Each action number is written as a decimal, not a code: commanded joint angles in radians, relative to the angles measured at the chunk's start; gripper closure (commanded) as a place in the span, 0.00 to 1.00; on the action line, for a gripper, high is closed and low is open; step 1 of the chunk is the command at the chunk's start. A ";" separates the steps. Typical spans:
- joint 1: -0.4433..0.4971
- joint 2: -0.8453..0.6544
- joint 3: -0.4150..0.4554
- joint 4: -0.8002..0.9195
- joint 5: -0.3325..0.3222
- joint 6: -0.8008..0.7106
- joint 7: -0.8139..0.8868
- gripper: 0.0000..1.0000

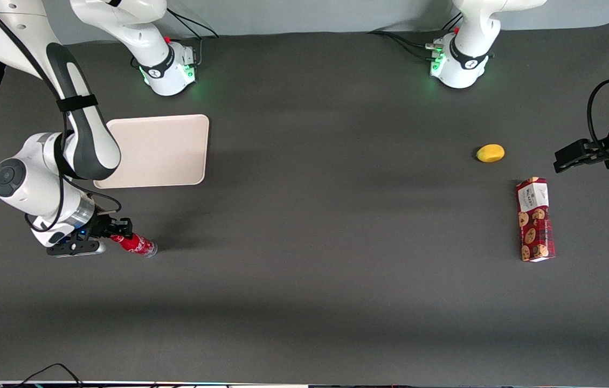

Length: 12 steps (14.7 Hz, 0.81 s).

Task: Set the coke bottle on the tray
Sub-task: 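Lift the bottle and carry it with the right gripper onto the tray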

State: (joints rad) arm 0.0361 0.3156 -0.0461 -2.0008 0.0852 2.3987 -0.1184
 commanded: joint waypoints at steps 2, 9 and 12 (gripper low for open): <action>0.004 -0.023 0.000 0.004 0.028 -0.021 -0.034 1.00; 0.013 -0.111 -0.005 0.370 0.010 -0.629 -0.035 1.00; 0.015 -0.144 0.003 0.451 -0.064 -0.779 -0.032 1.00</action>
State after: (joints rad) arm 0.0457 0.1804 -0.0433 -1.5954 0.0569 1.6863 -0.1298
